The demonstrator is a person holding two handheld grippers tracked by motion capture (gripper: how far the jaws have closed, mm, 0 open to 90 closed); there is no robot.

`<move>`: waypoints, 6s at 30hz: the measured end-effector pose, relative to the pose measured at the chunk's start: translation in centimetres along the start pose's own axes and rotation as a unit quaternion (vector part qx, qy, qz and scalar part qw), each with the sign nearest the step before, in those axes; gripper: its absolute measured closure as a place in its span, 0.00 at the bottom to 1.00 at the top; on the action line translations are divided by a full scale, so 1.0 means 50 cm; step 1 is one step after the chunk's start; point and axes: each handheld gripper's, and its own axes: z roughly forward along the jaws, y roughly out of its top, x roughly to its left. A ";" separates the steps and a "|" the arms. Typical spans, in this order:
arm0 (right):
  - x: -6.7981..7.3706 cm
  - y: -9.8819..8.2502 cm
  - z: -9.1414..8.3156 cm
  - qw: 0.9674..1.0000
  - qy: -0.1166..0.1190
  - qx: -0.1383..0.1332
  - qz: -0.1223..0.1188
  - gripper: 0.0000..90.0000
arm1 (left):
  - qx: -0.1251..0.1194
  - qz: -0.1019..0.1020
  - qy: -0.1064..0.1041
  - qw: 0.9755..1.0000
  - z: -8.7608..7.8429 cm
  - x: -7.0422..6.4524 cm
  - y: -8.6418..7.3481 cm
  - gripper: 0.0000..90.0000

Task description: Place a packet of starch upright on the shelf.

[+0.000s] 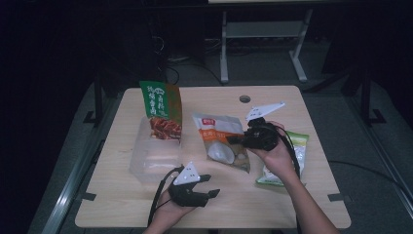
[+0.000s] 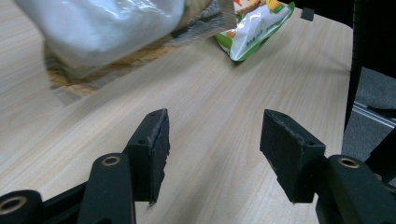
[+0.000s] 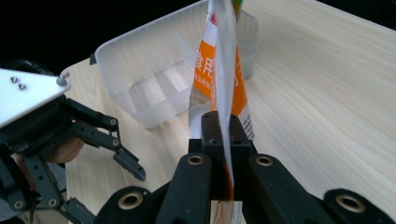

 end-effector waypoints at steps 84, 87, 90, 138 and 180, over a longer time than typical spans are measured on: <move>0.050 0.258 0.351 0.989 0.136 0.005 -0.057 1.00 | -0.012 -0.007 -0.002 1.000 -0.012 0.010 -0.003 0.35; 0.052 0.254 0.360 0.989 0.138 0.007 -0.056 1.00 | -0.012 -0.007 -0.002 1.000 -0.012 0.010 -0.003 0.35; 0.053 0.248 0.372 0.989 0.140 0.007 -0.051 1.00 | -0.012 -0.013 -0.003 1.000 -0.012 0.008 -0.003 0.35; 0.039 0.186 0.357 0.994 0.087 0.048 -0.051 1.00 | -0.004 -0.010 -0.003 1.000 -0.008 0.007 -0.004 0.35; -0.049 0.087 0.139 0.996 0.084 0.029 0.009 0.67 | -0.002 -0.011 -0.001 1.000 0.003 0.006 -0.003 0.32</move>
